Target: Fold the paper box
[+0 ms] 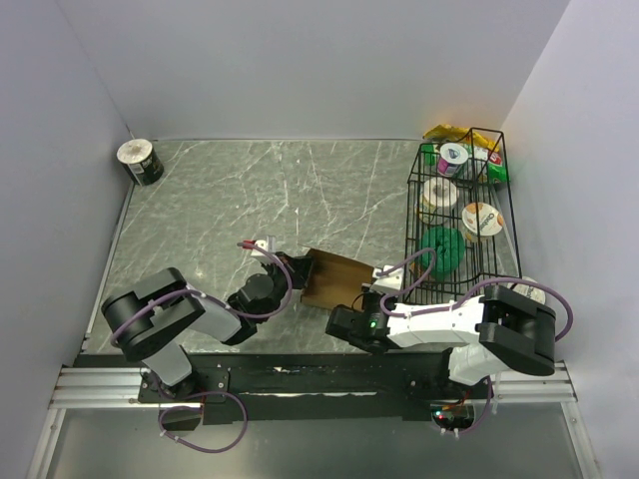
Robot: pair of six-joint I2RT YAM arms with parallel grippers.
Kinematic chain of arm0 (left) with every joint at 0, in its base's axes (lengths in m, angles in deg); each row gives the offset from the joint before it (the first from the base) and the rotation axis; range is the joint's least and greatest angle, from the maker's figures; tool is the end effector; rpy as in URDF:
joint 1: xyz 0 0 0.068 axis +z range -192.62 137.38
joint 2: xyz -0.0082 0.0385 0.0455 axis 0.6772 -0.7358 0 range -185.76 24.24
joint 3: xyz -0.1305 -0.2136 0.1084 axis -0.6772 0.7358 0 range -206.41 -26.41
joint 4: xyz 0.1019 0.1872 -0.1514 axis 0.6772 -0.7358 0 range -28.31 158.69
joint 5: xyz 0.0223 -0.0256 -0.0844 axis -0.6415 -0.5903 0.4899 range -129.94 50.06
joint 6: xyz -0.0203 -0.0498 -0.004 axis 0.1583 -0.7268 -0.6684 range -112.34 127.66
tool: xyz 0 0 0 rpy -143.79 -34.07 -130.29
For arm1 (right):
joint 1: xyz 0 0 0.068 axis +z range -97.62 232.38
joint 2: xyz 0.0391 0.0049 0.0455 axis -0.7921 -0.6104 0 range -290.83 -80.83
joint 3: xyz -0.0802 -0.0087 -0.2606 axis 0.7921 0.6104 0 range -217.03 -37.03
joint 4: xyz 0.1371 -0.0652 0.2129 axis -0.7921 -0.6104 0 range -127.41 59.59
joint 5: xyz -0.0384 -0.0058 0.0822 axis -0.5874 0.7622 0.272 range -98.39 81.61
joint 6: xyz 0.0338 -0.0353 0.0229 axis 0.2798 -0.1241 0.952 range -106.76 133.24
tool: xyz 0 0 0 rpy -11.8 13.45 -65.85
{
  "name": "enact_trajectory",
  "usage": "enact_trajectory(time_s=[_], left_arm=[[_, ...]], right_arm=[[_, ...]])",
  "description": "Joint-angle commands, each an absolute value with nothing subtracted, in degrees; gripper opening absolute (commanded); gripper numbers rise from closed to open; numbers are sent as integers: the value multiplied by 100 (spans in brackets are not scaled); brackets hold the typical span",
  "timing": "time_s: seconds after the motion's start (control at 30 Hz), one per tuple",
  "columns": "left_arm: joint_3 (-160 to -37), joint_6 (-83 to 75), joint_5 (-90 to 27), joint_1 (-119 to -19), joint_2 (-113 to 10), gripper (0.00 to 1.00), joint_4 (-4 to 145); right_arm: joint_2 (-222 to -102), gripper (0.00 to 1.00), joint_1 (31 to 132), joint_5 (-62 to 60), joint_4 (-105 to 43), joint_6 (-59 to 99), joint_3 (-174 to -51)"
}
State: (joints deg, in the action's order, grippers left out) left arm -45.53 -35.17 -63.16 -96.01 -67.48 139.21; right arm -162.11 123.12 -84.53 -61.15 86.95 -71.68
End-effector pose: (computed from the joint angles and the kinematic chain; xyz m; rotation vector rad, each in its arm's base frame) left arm 0.1694 -0.2046 0.1577 -0.1749 1.6838 -0.9644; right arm 0.1019 0.1867 0.1570 0.2035 1.8018 -0.2416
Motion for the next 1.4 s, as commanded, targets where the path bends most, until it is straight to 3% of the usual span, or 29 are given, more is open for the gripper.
enact_trajectory(time_s=[0.0,0.3,0.43,0.53,0.7,0.83,0.93,0.97,1.13,1.23,1.37], left_arm=[[-4838,-4103,-4601,-10160,-7006,1,14032],[-4654,-3735,-4890,-10204,-6744,1,13681],[-4417,-3286,-5171,-10195,-6515,1,13268],[-4224,-2847,-5496,-10204,-6339,1,12952],[-3987,-2293,-5742,-10265,-6269,1,12722],[-3960,-2239,-6076,-10370,-6321,1,12547],[-3977,-2345,-6278,-10406,-6339,1,12424],[-3995,-2362,-6323,-10414,-6330,1,12397],[-4100,-2415,-6437,-10450,-6392,1,12204],[-4021,-2477,-6455,-10450,-6313,1,12230],[-3758,-2407,-6306,-10458,-5979,1,12440]], right_arm=[[-16371,0,12436,-7606,-5458,9076,-7289],[-16328,0,12436,-7633,-5730,9330,-7324],[-16371,0,12567,-7773,-6537,9909,-7534],[-16555,0,12734,-7931,-8021,11102,-7894],[-17467,13,13341,-8177,-11705,14554,-8571],[-17690,20,13666,-8327,-12041,15140,-8757],[-17471,35,13834,-8494,-12041,15238,-8643],[-17427,46,13825,-8529,-12041,15193,-8616],[-17268,78,13983,-8582,-12041,15079,-8572],[-17189,91,14254,-8635,-12041,14956,-8546],[-16778,100,14624,-8731,-12033,14947,-8283]])
